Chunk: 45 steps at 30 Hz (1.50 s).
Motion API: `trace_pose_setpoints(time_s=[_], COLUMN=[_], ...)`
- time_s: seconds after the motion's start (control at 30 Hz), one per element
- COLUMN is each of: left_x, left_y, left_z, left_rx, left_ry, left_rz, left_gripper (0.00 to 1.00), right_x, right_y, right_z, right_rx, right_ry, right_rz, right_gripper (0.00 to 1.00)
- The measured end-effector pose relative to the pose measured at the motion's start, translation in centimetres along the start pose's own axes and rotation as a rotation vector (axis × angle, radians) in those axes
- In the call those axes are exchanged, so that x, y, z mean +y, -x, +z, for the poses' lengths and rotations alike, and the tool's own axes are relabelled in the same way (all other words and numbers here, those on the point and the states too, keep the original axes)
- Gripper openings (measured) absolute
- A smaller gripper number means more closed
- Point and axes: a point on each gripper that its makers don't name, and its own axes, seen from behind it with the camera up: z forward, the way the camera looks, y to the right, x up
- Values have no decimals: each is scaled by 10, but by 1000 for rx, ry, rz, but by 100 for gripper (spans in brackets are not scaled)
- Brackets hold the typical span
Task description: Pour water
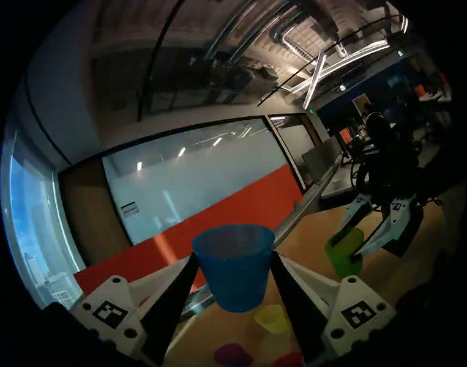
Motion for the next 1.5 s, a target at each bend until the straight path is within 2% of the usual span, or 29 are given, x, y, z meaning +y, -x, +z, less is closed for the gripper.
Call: trace_pose_setpoints(time_s=[0.47,0.67,1.07,1.5], left_x=[-5,-6,-4,3], left_y=[-16,-20,-28,-31], left_z=[-8,-10,-17,-17], left_rx=[22,25,30,34], left_ry=[-24,-30,-29,-16], left_rz=[133,173,256,340], left_gripper=[85,85,84,85], right_x=[-32,-43,-59,-72], right_y=[3,4,2,2], right_z=[20,27,40,49], right_rx=[-15,-19,-21,-11], right_ry=[-123,-160,-208,-242], right_rz=[-16,-20,-27,-22], right_gripper=[93,93,93,93])
